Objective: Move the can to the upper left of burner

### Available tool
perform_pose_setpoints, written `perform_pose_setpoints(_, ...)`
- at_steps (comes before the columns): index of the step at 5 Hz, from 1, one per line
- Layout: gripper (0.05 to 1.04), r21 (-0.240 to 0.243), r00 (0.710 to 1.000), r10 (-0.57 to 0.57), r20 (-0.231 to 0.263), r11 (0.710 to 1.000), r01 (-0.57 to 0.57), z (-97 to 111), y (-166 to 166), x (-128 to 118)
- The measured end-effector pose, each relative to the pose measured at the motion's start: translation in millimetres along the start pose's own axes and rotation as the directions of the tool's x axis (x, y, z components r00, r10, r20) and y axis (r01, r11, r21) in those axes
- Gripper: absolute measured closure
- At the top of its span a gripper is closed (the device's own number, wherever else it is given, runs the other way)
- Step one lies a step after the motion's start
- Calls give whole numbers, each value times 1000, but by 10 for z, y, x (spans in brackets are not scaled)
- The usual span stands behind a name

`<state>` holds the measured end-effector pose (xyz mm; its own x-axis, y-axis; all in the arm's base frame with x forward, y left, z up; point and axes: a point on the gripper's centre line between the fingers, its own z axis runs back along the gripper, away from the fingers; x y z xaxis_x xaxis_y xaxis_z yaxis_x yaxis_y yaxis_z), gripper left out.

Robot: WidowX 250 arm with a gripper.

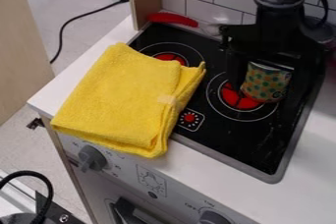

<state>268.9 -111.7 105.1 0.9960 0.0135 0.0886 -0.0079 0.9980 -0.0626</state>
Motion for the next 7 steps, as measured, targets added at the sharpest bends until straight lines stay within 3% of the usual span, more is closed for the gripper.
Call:
perform_pose_setpoints(1, 85, 6, 1000, 11, -21, 1000, -11, -66, 10, -31)
perform_pose_setpoints(2, 85, -32, 970, 241, 15, 970, -241, -165, -10, -37)
perform_pose_setpoints(3, 85, -57, 869, 492, 63, 871, -489, -148, -35, 38)
perform_pose_setpoints(4, 85, -22, 804, 586, 98, 809, -587, -224, -79, 53)
perform_pose_setpoints(5, 85, -8, 748, 654, 110, 753, -657, -274, -170, 129)
perform_pose_setpoints(6, 85, 39, 727, 682, 79, 727, -686, -338, -237, 238)
perform_pose_setpoints(7, 85, 36, 675, 731, 100, 675, -737, -321, -183, 343)
